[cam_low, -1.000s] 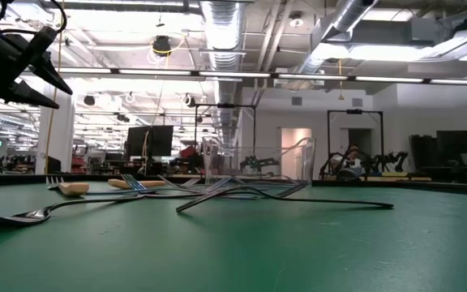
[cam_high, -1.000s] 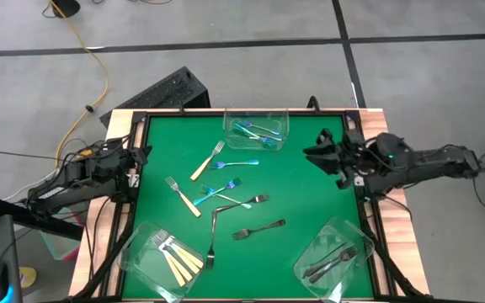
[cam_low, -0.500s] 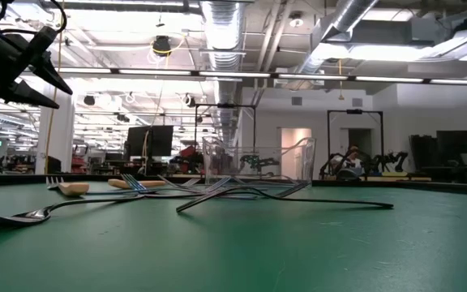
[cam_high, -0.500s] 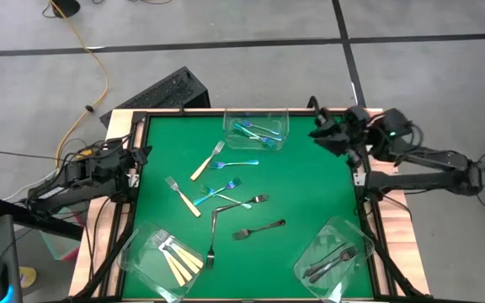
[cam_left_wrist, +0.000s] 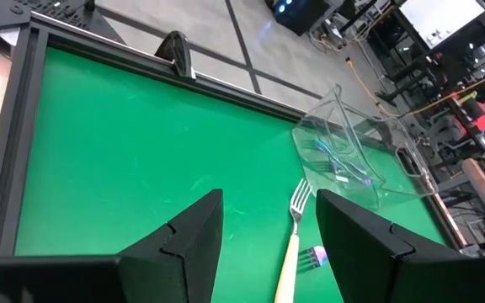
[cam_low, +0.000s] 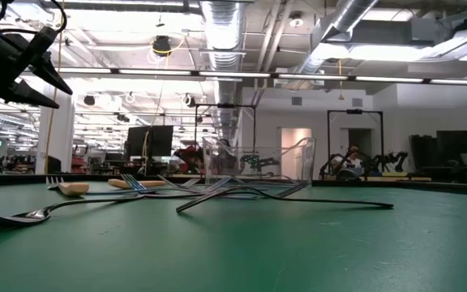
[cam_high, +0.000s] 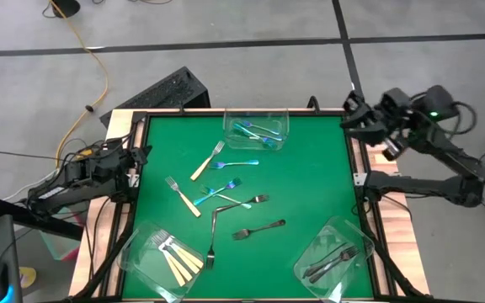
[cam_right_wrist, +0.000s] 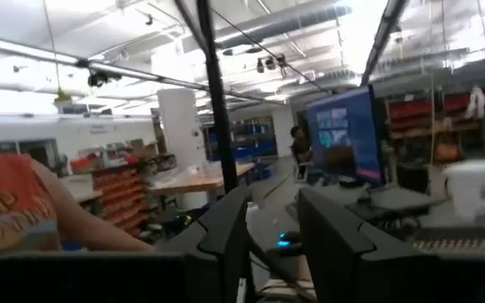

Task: Sort silverware by color (type)
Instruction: Put the blue fork into the top transparent bin

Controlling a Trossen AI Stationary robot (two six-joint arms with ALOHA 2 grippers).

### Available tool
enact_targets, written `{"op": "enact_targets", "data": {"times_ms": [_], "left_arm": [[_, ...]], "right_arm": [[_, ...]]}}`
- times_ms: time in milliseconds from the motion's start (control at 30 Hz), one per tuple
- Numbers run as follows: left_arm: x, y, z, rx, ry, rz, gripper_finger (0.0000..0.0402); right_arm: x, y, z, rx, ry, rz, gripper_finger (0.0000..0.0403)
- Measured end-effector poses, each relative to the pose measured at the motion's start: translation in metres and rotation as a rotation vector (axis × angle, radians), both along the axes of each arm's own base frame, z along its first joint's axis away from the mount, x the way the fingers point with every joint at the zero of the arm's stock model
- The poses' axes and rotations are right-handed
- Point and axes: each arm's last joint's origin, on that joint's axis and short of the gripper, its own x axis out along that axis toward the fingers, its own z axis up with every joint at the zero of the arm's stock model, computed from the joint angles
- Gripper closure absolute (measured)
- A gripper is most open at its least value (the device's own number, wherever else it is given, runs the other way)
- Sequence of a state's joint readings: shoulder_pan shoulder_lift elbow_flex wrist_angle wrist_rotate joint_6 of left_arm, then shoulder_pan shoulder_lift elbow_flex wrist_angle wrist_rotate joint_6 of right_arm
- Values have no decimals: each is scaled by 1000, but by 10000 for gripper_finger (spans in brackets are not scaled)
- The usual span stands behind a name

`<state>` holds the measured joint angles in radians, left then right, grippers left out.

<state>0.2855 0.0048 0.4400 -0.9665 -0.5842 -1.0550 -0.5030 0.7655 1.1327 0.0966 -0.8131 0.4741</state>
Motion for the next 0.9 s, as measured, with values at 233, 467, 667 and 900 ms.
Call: {"op": "enact_targets", "data": {"times_ms": [233, 467, 667, 900], "left_arm": [[0, 0, 0, 0, 0, 2, 226], [0, 0, 0, 1, 0, 3, 226], [0, 0, 0, 0, -3, 10, 226], [0, 0, 0, -3, -9, 13, 226]], "right_arm": [[-8, 3, -13, 20, 148, -97, 270], [0, 9, -33, 88, 289, -15, 271], [24, 21, -54, 85, 273, -2, 271], [66, 30, -74, 99, 157, -136, 271]]}}
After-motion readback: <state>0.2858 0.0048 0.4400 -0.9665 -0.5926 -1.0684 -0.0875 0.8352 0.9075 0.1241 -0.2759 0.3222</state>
